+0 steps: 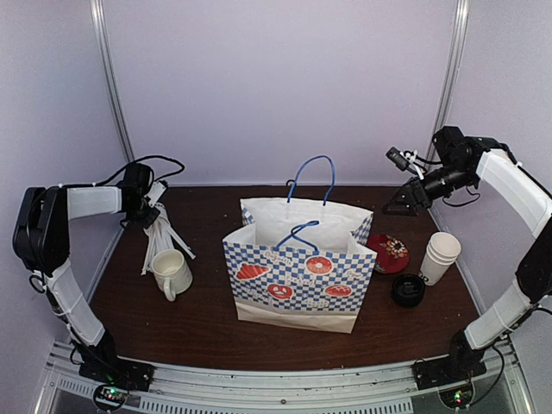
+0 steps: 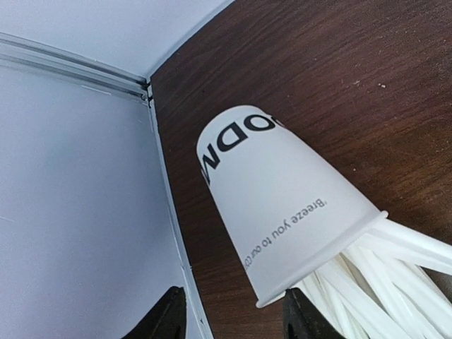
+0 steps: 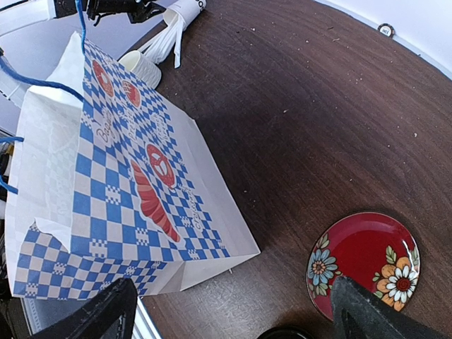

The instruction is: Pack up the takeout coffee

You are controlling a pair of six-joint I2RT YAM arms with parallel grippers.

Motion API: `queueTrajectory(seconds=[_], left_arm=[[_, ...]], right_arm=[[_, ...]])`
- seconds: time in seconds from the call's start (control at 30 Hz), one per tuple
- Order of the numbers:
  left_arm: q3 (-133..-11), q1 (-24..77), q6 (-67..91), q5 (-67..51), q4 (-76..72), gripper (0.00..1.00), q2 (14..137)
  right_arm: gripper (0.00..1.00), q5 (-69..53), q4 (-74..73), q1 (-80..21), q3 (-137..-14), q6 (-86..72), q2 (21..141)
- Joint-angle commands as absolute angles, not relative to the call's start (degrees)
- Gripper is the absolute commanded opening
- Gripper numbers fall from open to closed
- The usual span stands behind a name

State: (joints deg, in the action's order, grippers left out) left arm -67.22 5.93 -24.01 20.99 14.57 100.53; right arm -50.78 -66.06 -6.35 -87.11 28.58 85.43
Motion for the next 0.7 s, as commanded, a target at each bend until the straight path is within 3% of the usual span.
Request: queueTrajectory(seconds=[0.0, 0.27, 0.67], left_arm=[[-67.93, 5.63, -24.08, 21.54, 10.38, 0.48, 103.53], [-68.12, 5.63, -24.61, 21.04, 9.54, 0.44, 105.73], [-71.31, 5.62, -20.26, 24.38, 10.78, 0.12, 108.45]], right_arm=[[0.99, -51.72, -65.54, -6.02, -86.66, 29.18, 85.93], [0.99, -51.63, -65.42, -6.06, -86.58, 29.1, 86.42], [0.99, -52.03, -65.43, -6.06, -86.31, 28.96, 87.02]])
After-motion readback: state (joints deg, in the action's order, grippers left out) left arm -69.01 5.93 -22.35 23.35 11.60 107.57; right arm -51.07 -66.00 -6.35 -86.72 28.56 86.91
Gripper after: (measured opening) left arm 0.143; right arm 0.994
